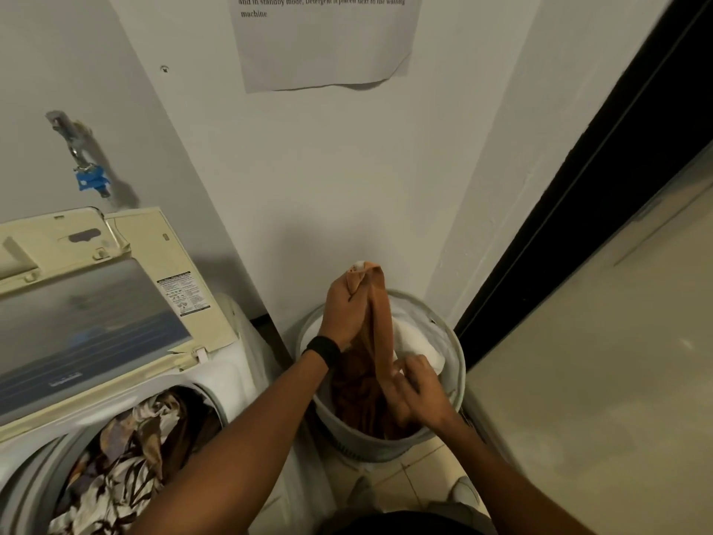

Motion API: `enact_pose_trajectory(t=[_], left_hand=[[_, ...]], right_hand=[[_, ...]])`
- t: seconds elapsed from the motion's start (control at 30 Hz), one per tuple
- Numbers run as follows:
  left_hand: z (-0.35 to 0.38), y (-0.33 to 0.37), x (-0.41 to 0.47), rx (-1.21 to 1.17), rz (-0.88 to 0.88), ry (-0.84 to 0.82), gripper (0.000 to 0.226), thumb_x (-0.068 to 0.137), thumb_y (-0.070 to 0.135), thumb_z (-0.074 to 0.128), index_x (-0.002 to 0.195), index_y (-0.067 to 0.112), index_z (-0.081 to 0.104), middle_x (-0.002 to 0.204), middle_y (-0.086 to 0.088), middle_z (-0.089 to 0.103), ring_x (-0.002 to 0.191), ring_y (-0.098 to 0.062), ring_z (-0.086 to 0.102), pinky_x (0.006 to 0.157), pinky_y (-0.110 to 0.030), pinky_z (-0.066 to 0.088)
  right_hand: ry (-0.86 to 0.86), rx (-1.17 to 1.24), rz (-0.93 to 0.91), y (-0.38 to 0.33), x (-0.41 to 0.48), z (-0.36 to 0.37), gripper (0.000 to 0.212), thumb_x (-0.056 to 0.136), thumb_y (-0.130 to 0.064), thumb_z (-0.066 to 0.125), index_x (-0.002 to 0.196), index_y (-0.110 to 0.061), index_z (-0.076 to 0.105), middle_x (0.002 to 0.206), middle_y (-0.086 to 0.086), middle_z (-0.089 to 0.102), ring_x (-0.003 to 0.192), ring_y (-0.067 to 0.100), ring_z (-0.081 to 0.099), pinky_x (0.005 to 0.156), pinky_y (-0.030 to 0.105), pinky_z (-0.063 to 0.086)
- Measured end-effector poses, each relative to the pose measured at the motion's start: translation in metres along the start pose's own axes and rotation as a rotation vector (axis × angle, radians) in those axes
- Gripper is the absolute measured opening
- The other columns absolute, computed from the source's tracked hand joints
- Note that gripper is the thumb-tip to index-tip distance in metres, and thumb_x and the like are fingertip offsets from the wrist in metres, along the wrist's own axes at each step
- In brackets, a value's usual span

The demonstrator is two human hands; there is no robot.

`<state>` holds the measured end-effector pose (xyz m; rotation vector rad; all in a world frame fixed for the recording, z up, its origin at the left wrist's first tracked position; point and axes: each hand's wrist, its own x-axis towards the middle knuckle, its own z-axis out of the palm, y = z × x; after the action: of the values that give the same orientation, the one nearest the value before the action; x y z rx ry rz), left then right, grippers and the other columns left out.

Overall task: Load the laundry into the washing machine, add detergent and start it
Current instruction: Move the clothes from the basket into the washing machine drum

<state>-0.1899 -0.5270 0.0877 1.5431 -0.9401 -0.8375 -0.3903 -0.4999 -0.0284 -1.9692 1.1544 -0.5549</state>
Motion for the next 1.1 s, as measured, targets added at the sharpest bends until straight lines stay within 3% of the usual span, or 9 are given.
enact_pose_trajectory(t=[0.13, 0.23, 0.33, 0.43, 0.53, 0.63, 0.8, 0.97, 1.1], left_hand=[[0.002, 0.001, 0.001, -0.018, 0.009, 0.016, 0.026, 0.108, 0.029, 0.05, 0.1, 0.013, 0.069, 0.086, 0.006, 0.068, 0.075, 0.009, 0.064, 0.07, -0.01, 0.05], [-0.002, -0.005, 0.004, 0.0, 0.042, 0.03, 0.023, 0.107, 0.032, 0.052, 0.105, 0.019, 0.07, 0.095, 0.009, 0.071, 0.088, 0.008, 0.066, 0.081, -0.012, 0.051], [-0.004, -0.019, -0.003, 0.028, 0.045, -0.013, 0.027, 0.107, 0.034, 0.053, 0.102, 0.013, 0.069, 0.091, 0.007, 0.07, 0.088, 0.005, 0.066, 0.086, -0.021, 0.052], [0.002, -0.018, -0.013, -0.019, 0.05, -0.125, 0.038, 0.104, 0.051, 0.049, 0.112, 0.02, 0.07, 0.103, 0.002, 0.075, 0.101, -0.013, 0.07, 0.09, -0.037, 0.059], [0.014, -0.005, -0.016, -0.13, 0.054, -0.211, 0.037, 0.108, 0.041, 0.046, 0.124, 0.016, 0.067, 0.114, -0.005, 0.074, 0.109, -0.02, 0.071, 0.092, -0.035, 0.06], [0.017, 0.001, -0.012, -0.124, -0.015, -0.183, 0.034, 0.107, 0.04, 0.051, 0.113, 0.013, 0.071, 0.103, -0.006, 0.076, 0.099, -0.019, 0.073, 0.085, -0.033, 0.059], [0.015, 0.017, 0.005, -0.211, -0.094, -0.104, 0.027, 0.104, 0.045, 0.055, 0.094, 0.023, 0.067, 0.087, 0.003, 0.071, 0.084, -0.014, 0.069, 0.077, -0.031, 0.056], [0.018, 0.028, 0.006, -0.236, -0.058, -0.011, 0.026, 0.107, 0.039, 0.05, 0.104, 0.017, 0.064, 0.092, 0.003, 0.067, 0.081, 0.002, 0.068, 0.072, -0.016, 0.054], [0.011, 0.017, 0.002, -0.116, 0.038, -0.009, 0.034, 0.106, 0.044, 0.049, 0.09, 0.015, 0.054, 0.078, 0.003, 0.056, 0.07, -0.006, 0.058, 0.069, -0.023, 0.052]], right_hand=[[0.153, 0.226, 0.177, -0.039, 0.01, -0.014, 0.018, 0.109, -0.03, 0.041, 0.102, -0.021, 0.054, 0.094, -0.005, 0.063, 0.085, 0.01, 0.063, 0.074, 0.027, 0.053], [0.284, 0.332, 0.244, -0.057, 0.024, -0.032, 0.018, 0.109, -0.02, 0.041, 0.097, -0.011, 0.05, 0.078, -0.014, 0.054, 0.069, -0.001, 0.051, 0.067, 0.022, 0.042], [0.331, 0.391, 0.162, -0.084, 0.04, -0.054, 0.019, 0.11, -0.021, 0.042, 0.097, -0.009, 0.049, 0.077, -0.017, 0.05, 0.068, -0.003, 0.047, 0.066, 0.016, 0.04], [0.253, 0.428, 0.022, -0.121, 0.063, -0.076, 0.022, 0.109, -0.021, 0.045, 0.102, -0.004, 0.056, 0.087, -0.004, 0.058, 0.075, 0.001, 0.055, 0.07, 0.015, 0.046], [0.155, 0.379, -0.054, -0.134, 0.078, -0.084, 0.02, 0.108, -0.025, 0.051, 0.107, -0.01, 0.064, 0.095, -0.002, 0.069, 0.088, 0.008, 0.066, 0.079, 0.022, 0.053], [0.203, 0.394, -0.048, -0.121, 0.08, -0.084, 0.018, 0.106, -0.025, 0.056, 0.108, -0.012, 0.068, 0.097, -0.002, 0.072, 0.09, 0.016, 0.068, 0.08, 0.03, 0.055], [0.216, 0.378, 0.01, -0.095, 0.054, -0.068, 0.019, 0.105, -0.033, 0.056, 0.107, -0.015, 0.063, 0.09, -0.007, 0.067, 0.077, 0.003, 0.063, 0.067, 0.018, 0.05], [0.064, 0.159, 0.056, -0.045, 0.022, -0.034, 0.015, 0.105, -0.044, 0.049, 0.102, -0.033, 0.059, 0.088, -0.015, 0.064, 0.083, -0.001, 0.062, 0.073, 0.027, 0.049], [0.292, 0.197, 0.136, -0.033, 0.016, -0.045, 0.016, 0.108, -0.025, 0.047, 0.107, -0.028, 0.063, 0.099, -0.011, 0.064, 0.09, 0.001, 0.059, 0.083, 0.021, 0.045]])
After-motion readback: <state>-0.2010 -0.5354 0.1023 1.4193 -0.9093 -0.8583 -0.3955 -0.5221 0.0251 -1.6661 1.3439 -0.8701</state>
